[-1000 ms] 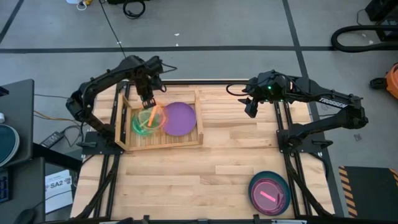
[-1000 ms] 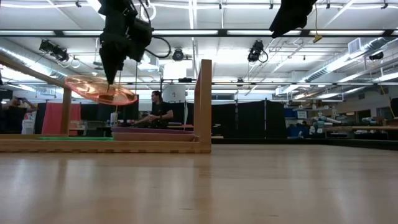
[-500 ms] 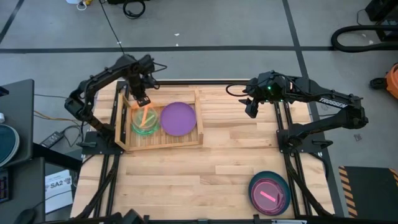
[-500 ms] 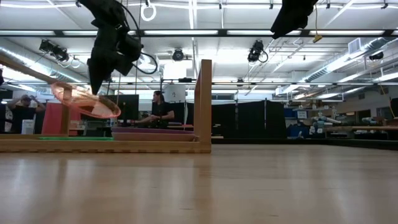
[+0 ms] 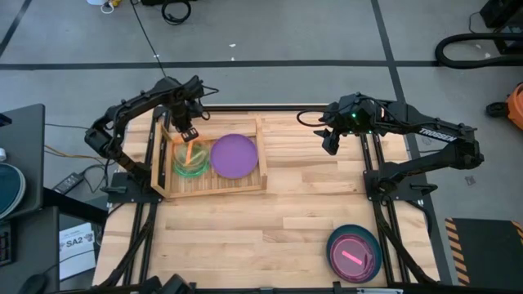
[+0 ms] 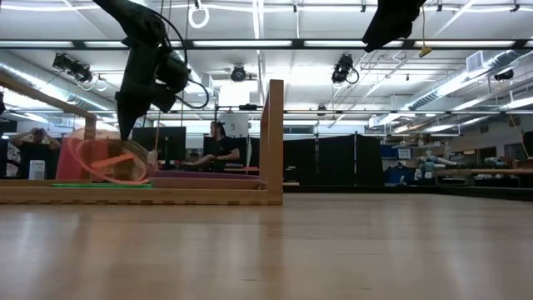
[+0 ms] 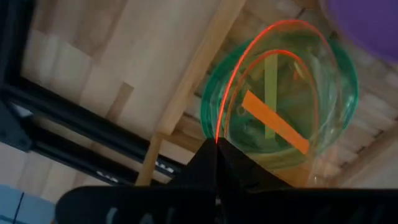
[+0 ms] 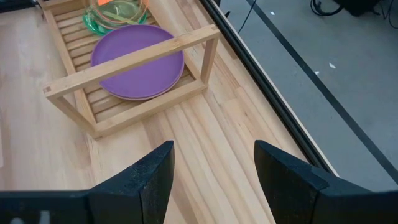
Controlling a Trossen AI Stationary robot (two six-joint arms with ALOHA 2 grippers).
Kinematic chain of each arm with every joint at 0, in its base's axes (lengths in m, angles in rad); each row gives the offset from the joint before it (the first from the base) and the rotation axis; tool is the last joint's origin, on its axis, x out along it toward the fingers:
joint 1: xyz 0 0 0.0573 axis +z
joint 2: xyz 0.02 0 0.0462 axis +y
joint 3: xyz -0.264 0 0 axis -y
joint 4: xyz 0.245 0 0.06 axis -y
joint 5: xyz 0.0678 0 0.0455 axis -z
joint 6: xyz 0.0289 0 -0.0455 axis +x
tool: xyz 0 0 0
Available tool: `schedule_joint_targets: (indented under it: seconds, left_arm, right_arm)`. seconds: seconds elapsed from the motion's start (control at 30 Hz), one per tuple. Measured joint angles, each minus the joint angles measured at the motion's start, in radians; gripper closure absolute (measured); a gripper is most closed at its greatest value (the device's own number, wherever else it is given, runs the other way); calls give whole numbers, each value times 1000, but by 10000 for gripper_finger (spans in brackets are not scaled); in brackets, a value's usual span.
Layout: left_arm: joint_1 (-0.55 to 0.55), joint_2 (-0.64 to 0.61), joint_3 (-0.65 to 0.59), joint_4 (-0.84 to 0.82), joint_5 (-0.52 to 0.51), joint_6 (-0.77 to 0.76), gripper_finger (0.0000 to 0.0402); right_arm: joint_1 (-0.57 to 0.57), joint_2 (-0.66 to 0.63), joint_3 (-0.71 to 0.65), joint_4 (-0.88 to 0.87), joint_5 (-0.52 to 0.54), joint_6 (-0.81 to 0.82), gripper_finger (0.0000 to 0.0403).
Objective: Place and stack plates onto a shelf
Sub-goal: Stack the orange plate on top of the green plate on the shelf, then stack the red plate on top of the orange plate on the shelf
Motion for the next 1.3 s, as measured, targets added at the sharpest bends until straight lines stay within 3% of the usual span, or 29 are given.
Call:
schedule_joint_targets:
  seconds: [0.43,0.77,1.17,1.3]
  left_arm:
    - [-2,1,-120,34,0,-8,394]
    - [-3,1,-128,62,0,-59,389]
    - [-3,1,-128,66,-4,-106,289]
    - [-2,1,-123,51,-4,-134,275]
  right_arm:
    - [0,0,0,1,0,0,176]
    - [0,0,0,1,0,0,176]
    - [0,0,0,0,-5,0,176]
    - [0,0,0,0,-5,0,176]
